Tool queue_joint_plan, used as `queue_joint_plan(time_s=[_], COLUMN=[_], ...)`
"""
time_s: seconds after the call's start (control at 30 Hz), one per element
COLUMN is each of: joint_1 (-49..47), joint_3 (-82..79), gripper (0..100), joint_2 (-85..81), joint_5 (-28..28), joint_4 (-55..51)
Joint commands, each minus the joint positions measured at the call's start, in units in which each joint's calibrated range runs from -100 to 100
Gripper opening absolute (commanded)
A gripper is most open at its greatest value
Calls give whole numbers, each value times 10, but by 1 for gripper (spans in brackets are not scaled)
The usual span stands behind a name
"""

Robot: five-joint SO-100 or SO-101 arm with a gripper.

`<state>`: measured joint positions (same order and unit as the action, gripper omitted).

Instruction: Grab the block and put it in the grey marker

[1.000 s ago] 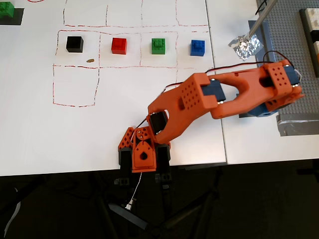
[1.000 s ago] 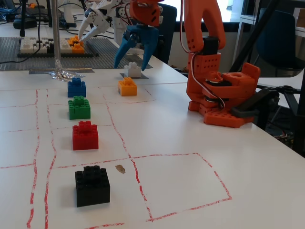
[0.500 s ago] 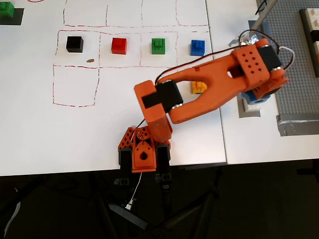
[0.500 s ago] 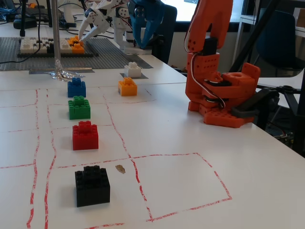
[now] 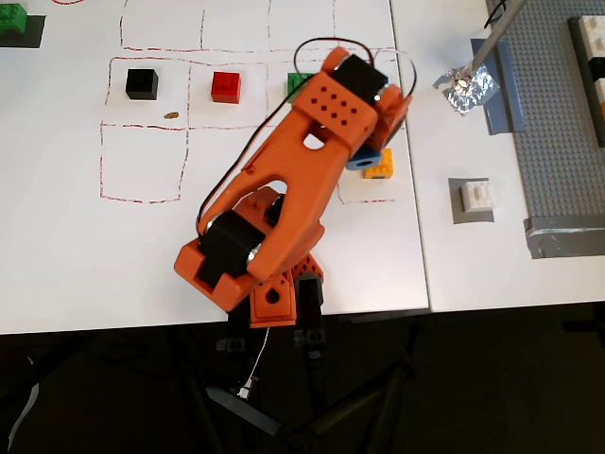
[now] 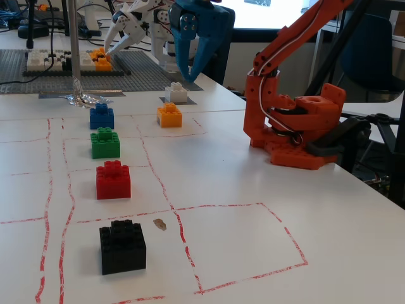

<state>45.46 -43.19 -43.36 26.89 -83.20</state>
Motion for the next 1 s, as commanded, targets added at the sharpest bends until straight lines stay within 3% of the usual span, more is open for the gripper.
queue_joint_plan(time_s=[0.0, 0.23, 0.43, 0.7, 0.97], joint_1=[-109, -267, -358, -435, -439], joint_3=[4, -13, -74, -259, -402], gripper=[0, 0, 0, 0, 0], joint_2=[-57, -92, -151, -282, -395], joint_5=[-92, -225, -279, -288, -270], joint_4=[31, 68, 121, 206, 298])
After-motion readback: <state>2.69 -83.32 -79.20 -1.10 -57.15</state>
